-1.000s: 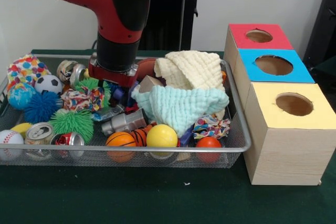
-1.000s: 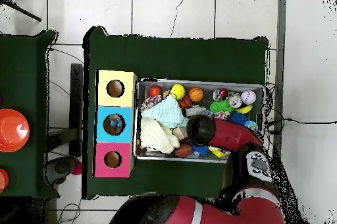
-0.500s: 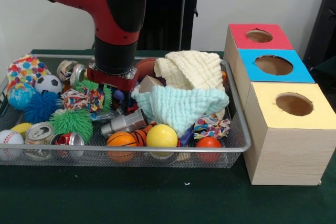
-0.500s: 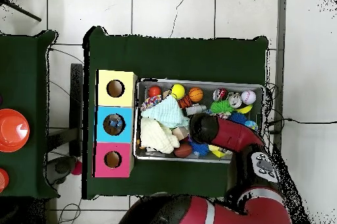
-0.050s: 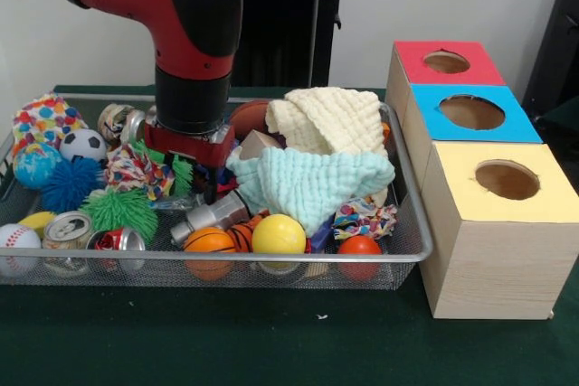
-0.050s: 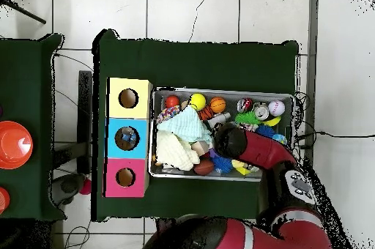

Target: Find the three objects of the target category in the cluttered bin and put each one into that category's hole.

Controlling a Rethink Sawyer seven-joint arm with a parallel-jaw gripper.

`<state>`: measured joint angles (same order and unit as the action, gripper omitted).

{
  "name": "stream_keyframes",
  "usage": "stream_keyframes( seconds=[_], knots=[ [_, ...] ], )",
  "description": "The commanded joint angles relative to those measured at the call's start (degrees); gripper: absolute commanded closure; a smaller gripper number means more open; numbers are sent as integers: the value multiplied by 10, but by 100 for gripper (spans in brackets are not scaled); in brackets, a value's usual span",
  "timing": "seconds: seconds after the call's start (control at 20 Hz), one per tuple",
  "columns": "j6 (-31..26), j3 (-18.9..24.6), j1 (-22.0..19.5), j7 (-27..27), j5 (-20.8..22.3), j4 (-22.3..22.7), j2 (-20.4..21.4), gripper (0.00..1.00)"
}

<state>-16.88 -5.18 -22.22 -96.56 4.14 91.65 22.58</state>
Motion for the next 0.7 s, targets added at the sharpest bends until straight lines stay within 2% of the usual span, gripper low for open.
stream_keyframes(
  seconds=[0.05,0.3,0.7],
  knots=[
    [75,62,-8,-112,-17,22,-11,0],
    [91,55,-4,-107,-13,15,-18,0],
    [86,46,0,-98,-10,9,-26,0]
  ],
)
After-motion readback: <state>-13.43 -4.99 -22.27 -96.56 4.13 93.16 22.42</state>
